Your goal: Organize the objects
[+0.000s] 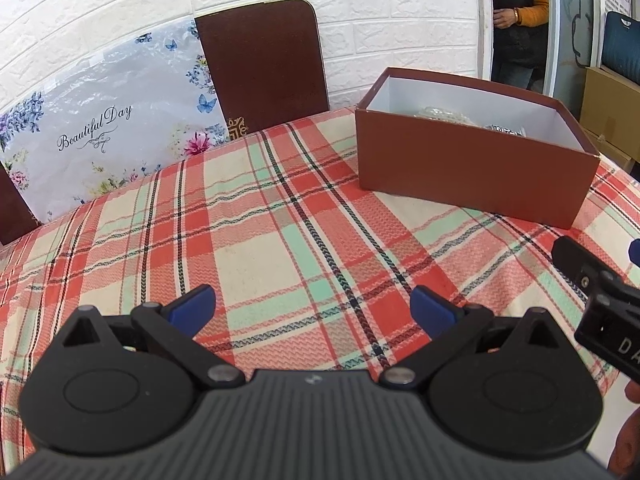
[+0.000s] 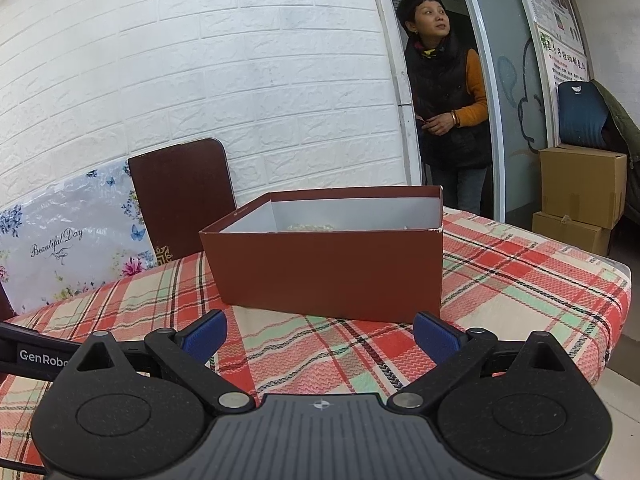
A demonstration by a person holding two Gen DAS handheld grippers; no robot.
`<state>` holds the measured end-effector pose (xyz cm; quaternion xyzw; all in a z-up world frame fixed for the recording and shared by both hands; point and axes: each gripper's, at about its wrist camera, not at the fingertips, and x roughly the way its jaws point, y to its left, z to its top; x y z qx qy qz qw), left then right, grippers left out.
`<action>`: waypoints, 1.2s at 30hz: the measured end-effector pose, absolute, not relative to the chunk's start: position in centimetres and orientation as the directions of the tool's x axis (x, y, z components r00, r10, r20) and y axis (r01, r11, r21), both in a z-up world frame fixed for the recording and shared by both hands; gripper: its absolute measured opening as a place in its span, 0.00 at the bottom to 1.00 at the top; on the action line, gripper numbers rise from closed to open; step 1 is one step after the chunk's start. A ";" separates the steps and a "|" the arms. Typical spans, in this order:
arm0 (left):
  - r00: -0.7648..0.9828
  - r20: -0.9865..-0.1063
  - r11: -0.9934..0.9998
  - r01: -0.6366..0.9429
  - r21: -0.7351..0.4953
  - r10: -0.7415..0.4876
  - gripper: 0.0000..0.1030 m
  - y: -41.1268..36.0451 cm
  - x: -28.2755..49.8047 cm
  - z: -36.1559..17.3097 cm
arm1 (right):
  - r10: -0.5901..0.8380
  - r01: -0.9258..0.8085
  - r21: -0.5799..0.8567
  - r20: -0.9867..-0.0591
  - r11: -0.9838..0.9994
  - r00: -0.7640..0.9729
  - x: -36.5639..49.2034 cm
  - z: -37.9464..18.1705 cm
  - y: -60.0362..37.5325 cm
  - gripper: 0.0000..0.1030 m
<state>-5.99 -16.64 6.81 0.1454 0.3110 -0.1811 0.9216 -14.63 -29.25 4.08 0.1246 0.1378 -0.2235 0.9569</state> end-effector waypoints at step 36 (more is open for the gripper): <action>0.735 -0.627 0.904 0.412 0.112 -0.257 1.00 -15.0 -5.7 7.3 | -0.376 0.435 0.132 -0.323 0.891 0.869 -14.4 4.6 -26.5 0.96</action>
